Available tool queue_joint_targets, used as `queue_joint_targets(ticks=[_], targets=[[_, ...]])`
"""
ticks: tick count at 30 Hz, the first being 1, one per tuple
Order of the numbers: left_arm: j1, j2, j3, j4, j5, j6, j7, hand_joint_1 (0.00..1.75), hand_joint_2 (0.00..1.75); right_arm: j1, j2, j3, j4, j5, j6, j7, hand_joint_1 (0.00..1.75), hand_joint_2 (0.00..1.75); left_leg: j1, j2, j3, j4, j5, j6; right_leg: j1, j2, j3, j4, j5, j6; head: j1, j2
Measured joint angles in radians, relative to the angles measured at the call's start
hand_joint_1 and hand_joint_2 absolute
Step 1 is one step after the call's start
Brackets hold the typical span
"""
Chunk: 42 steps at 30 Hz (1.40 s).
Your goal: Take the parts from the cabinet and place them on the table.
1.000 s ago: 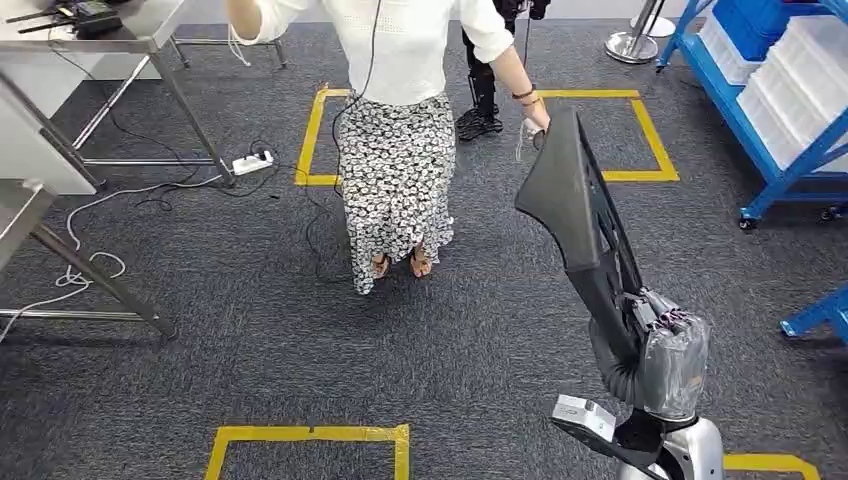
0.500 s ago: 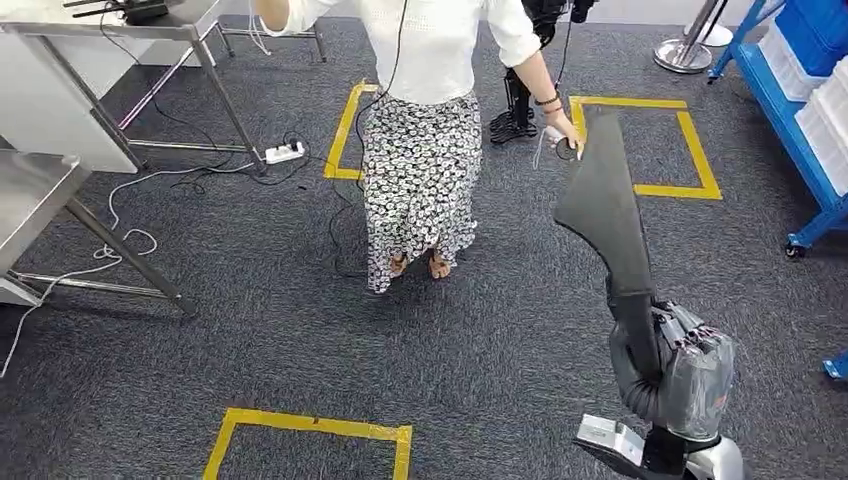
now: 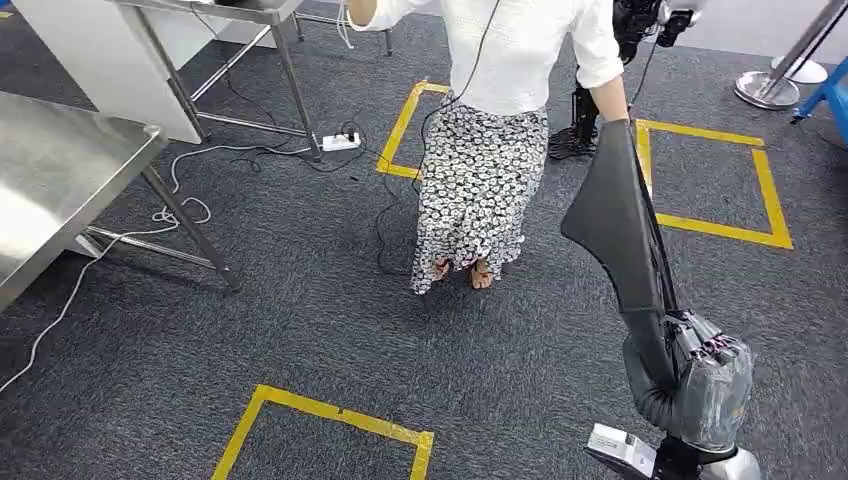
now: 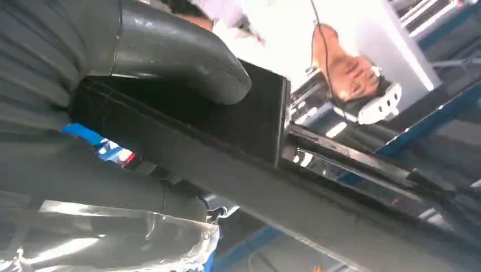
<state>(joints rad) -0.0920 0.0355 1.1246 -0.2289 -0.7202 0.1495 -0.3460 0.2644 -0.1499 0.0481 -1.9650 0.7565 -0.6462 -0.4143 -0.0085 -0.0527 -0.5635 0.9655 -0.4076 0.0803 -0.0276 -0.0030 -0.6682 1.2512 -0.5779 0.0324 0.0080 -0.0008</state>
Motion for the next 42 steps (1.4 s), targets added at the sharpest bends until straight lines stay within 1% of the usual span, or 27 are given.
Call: queue_joint_targets(ticks=[2,3,5,7,8,10,12,14,15,17,18,19,22,23,24,26,27,29,31,33,34,35,36,38,39,40,42], targets=[[0.0,-0.003,0.0,0.0,-0.001,0.0,-0.001,0.0,1.75,0.001,0.0,0.0,0.0,-0.001,0.0,0.0,1.75,1.75,0.01,-0.025,-0.002,0.02,-0.012,-0.02,-0.016,0.014,0.08,-0.182,0.085,0.034,0.001,0.0],[0.0,-0.003,0.0,0.0,-0.001,0.0,-0.001,0.0,1.75,0.0,0.0,-0.002,0.0,-0.002,0.0,0.0,1.75,1.75,0.013,-0.034,-0.01,0.038,-0.022,-0.034,-0.024,0.04,0.106,-0.239,0.097,0.041,0.003,0.0],[0.002,-0.004,0.0,0.0,-0.002,0.0,-0.002,0.0,1.75,0.003,0.0,-0.003,-0.002,-0.002,-0.003,-0.002,1.75,1.75,0.008,-0.047,-0.024,0.055,-0.032,-0.047,-0.01,0.029,0.11,-0.236,0.095,0.007,0.01,0.0],[0.008,-0.005,0.001,0.0,-0.002,0.0,-0.002,0.0,1.75,0.003,0.0,-0.005,-0.002,-0.002,-0.003,-0.002,1.75,1.75,0.014,-0.056,-0.028,0.057,-0.031,-0.047,-0.006,0.018,0.109,-0.235,0.097,-0.002,0.005,0.0],[0.01,-0.005,0.002,0.0,-0.002,0.0,-0.002,0.0,1.75,0.003,0.0,-0.005,-0.002,-0.002,-0.003,-0.002,1.75,1.75,0.021,-0.058,-0.029,0.061,-0.036,-0.052,-0.017,0.012,0.11,-0.236,0.097,-0.009,0.003,0.0],[0.009,-0.005,0.001,0.0,-0.002,0.001,-0.002,0.0,1.75,0.005,0.0,-0.006,-0.004,-0.002,-0.003,-0.002,1.75,1.75,0.019,0.024,-0.059,0.135,-0.08,-0.062,-0.006,0.001,0.116,-0.237,0.095,-0.02,-0.005,0.0],[0.004,-0.006,0.001,0.0,-0.002,0.0,-0.002,0.0,1.75,0.006,0.0,-0.006,-0.005,-0.002,-0.003,-0.003,1.75,1.75,0.021,0.051,-0.145,0.297,-0.153,-0.065,0.003,-0.016,0.116,-0.237,0.091,-0.025,-0.005,0.0],[0.006,-0.008,0.001,0.0,-0.002,0.0,-0.002,0.0,1.75,0.006,0.0,-0.006,-0.005,-0.003,-0.004,-0.003,1.75,1.75,0.02,0.052,-0.199,0.386,-0.167,-0.059,0.013,-0.033,0.117,-0.237,0.086,-0.031,-0.006,0.0],[0.006,-0.008,0.001,0.0,-0.002,0.0,-0.003,0.0,1.75,0.006,0.0,-0.006,-0.005,-0.003,-0.005,-0.004,1.75,1.75,0.018,0.052,-0.189,0.354,-0.139,-0.051,0.018,-0.04,0.12,-0.237,0.084,-0.034,-0.006,0.0],[0.006,-0.008,0.001,0.0,-0.002,0.0,-0.005,0.0,1.75,0.006,0.0,-0.006,-0.005,-0.006,-0.006,-0.005,1.75,1.75,0.004,0.063,-0.107,0.193,-0.051,-0.025,0.024,-0.058,0.132,-0.237,0.076,-0.04,-0.005,0.0],[0.006,-0.006,0.001,0.0,-0.002,0.0,-0.007,0.0,1.75,0.006,0.0,-0.007,-0.006,-0.008,-0.006,-0.005,1.75,1.75,-0.013,0.101,-0.059,0.108,-0.017,-0.005,0.024,-0.066,0.136,-0.24,0.074,-0.042,-0.005,0.0],[0.002,0.0,0.001,-0.002,-0.002,-0.002,-0.008,0.0,1.75,0.006,0.001,-0.007,-0.006,-0.009,-0.006,-0.006,1.75,1.75,-0.024,0.143,-0.048,0.087,-0.037,0.004,0.028,-0.074,0.141,-0.241,0.07,-0.039,-0.002,0.0],[-0.001,0.007,0.002,-0.003,-0.001,-0.003,-0.013,0.0,1.75,0.007,0.003,-0.007,-0.006,-0.011,-0.01,-0.007,1.75,1.75,-0.035,0.115,-0.046,0.071,-0.035,0.007,0.019,-0.107,0.146,-0.253,0.068,-0.03,-0.007,0.0],[0.0,0.01,0.002,-0.003,-0.001,-0.003,-0.013,0.0,1.75,0.007,0.004,-0.007,-0.009,-0.011,-0.01,-0.007,1.75,1.75,-0.038,0.104,-0.04,0.054,-0.03,0.015,0.023,-0.116,0.155,-0.265,0.071,-0.026,-0.009,0.0],[0.002,0.008,0.002,-0.003,-0.001,-0.003,-0.013,0.0,1.75,0.01,0.003,-0.008,-0.016,-0.011,-0.011,-0.007,1.75,1.75,-0.016,0.087,-0.003,0.002,-0.006,0.016,0.035,-0.108,0.158,-0.265,0.064,-0.024,-0.007,0.0],[-0.001,0.005,0.001,-0.002,-0.002,-0.005,-0.015,0.0,1.75,0.012,0.004,-0.01,-0.017,-0.013,-0.017,-0.008,1.75,1.75,-0.018,0.068,0.015,-0.016,0.005,0.026,0.025,-0.02,0.12,-0.174,0.032,-0.029,-0.009,-0.001],[-0.004,0.004,0.001,-0.002,-0.003,-0.006,-0.013,0.0,1.75,0.017,0.002,-0.014,-0.017,-0.013,-0.02,-0.008,1.75,1.75,-0.016,0.054,0.014,-0.017,0.004,0.025,0.022,-0.004,0.078,-0.1,0.006,-0.03,0.002,-0.001],[-0.004,-0.002,0.001,-0.001,-0.01,-0.01,-0.012,0.0,1.75,0.03,0.002,-0.015,-0.017,-0.014,-0.021,-0.01,1.75,1.75,-0.016,0.023,0.013,-0.015,0.001,0.021,0.01,0.002,0.001,0.018,-0.027,-0.019,0.001,0.0],[0.0,-0.005,0.001,0.0,-0.009,-0.01,-0.01,0.0,1.75,0.035,0.002,-0.015,-0.017,-0.015,-0.021,-0.01,1.75,1.75,-0.01,-0.004,0.014,-0.007,-0.005,0.01,-0.004,0.002,0.015,-0.045,0.023,0.011,0.004,0.0],[0.0,-0.006,0.001,0.0,-0.008,-0.01,-0.007,0.0,1.75,0.035,0.004,-0.015,-0.017,-0.016,-0.021,-0.01,1.75,1.75,0.003,-0.028,0.009,0.024,-0.022,-0.014,-0.023,0.014,0.099,-0.228,0.107,0.047,0.005,0.0],[0.001,-0.001,0.001,-0.002,-0.008,-0.009,-0.006,0.0,1.75,0.034,0.005,-0.015,-0.015,-0.016,-0.021,-0.01,1.75,1.75,0.001,-0.036,0.003,0.035,-0.033,-0.028,-0.018,0.036,0.099,-0.225,0.098,0.04,0.006,0.0],[0.0,-0.003,0.001,-0.001,-0.008,-0.008,-0.003,0.0,1.75,0.036,0.006,-0.014,-0.018,-0.016,-0.022,-0.011,1.75,1.75,-0.001,-0.041,-0.008,0.059,-0.047,-0.037,-0.018,0.037,0.107,-0.245,0.098,0.025,0.016,0.0],[0.001,-0.003,0.001,-0.001,-0.008,-0.007,-0.003,0.0,1.75,0.036,0.006,-0.014,-0.02,-0.015,-0.023,-0.011,1.75,1.75,0.002,-0.046,-0.014,0.056,-0.045,-0.038,-0.015,0.032,0.106,-0.235,0.098,0.007,0.009,0.0],[0.007,-0.002,0.002,0.0,-0.008,-0.003,-0.003,0.0,1.75,0.033,0.009,-0.013,-0.02,-0.016,-0.023,-0.012,1.75,1.75,0.007,-0.056,-0.017,0.058,-0.044,-0.039,-0.01,0.02,0.105,-0.233,0.099,-0.007,0.005,0.0],[0.009,-0.001,0.002,0.0,-0.008,-0.003,-0.003,0.0,1.75,0.033,0.009,-0.014,-0.02,-0.018,-0.024,-0.013,1.75,1.75,0.013,-0.046,-0.018,0.067,-0.052,-0.045,-0.017,0.013,0.108,-0.235,0.1,-0.012,0.005,0.0],[0.01,-0.003,0.002,0.0,-0.008,-0.003,-0.003,0.0,1.75,0.032,0.009,-0.014,-0.02,-0.022,-0.024,-0.013,1.75,1.75,0.011,0.003,-0.029,0.095,-0.068,-0.051,-0.014,0.01,0.111,-0.235,0.097,-0.018,0.001,0.0],[0.005,-0.003,0.002,0.0,-0.008,-0.003,-0.005,0.0,1.75,0.032,0.01,-0.014,-0.023,-0.023,-0.026,-0.013,1.75,1.75,0.017,0.046,-0.101,0.232,-0.137,-0.061,-0.005,-0.006,0.113,-0.235,0.093,-0.029,-0.004,0.0]])
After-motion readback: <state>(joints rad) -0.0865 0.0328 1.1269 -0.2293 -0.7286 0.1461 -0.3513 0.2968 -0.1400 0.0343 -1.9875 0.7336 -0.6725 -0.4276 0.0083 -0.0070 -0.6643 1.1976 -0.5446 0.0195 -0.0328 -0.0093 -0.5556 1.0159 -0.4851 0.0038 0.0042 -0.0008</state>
